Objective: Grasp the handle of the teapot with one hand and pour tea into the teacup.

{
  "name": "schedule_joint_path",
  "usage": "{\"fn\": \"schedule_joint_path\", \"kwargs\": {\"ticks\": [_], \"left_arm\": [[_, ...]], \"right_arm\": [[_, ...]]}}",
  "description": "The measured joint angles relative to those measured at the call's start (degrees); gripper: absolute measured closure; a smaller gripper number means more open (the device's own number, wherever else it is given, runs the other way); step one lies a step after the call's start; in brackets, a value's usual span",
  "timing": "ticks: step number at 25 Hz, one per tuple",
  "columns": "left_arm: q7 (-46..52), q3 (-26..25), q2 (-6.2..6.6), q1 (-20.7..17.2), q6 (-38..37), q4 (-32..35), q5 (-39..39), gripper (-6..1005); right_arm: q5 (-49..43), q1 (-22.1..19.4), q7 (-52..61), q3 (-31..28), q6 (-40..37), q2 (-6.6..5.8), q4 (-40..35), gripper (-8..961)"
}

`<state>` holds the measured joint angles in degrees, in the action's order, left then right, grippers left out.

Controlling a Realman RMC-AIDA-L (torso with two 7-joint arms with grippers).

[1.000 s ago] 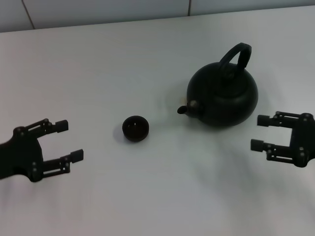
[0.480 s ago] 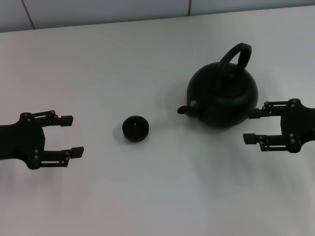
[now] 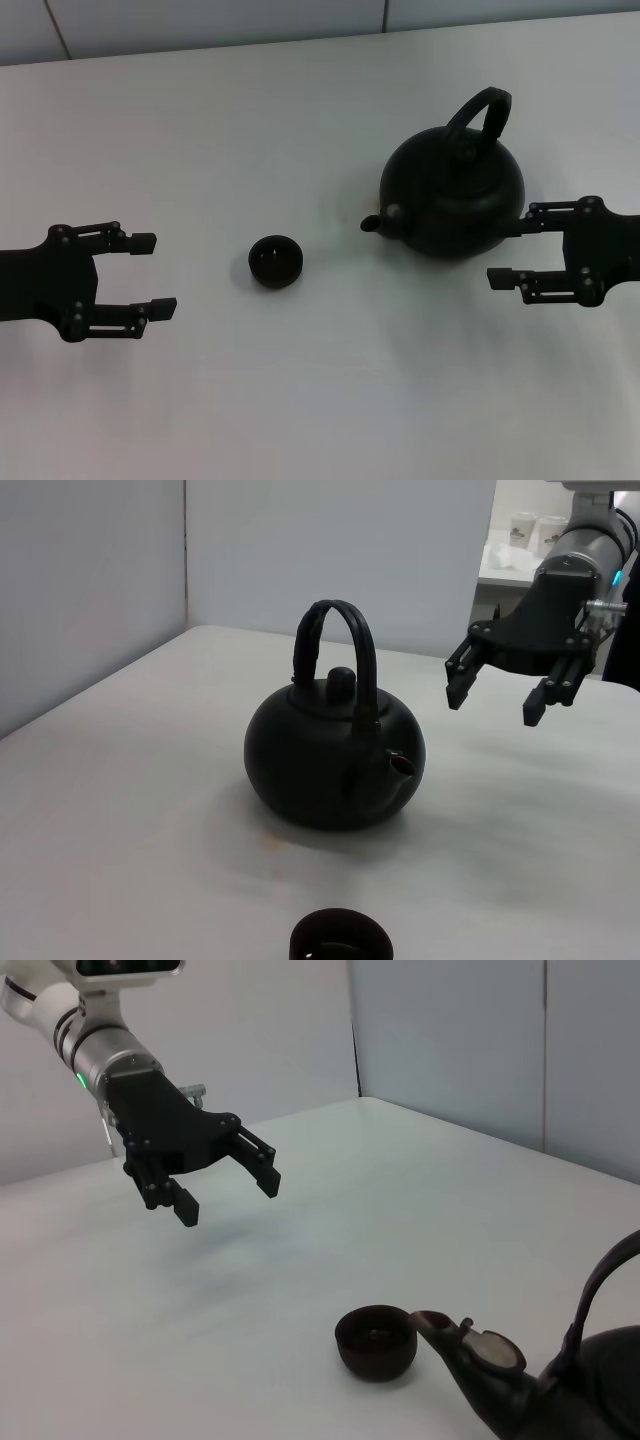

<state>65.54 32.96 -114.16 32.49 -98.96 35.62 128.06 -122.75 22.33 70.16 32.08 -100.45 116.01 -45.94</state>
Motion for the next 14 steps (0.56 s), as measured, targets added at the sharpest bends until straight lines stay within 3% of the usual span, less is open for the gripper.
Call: {"fn": "schedule_joint_path", "kwargs": {"ticks": [14], "left_arm": [[0.0,0.1,-0.21,-0.1,-0.4,0.1,0.0,179]], "right_arm": [[0.0,0.1,-0.4,0.0,0.1,0.00,0.1,292]]}}
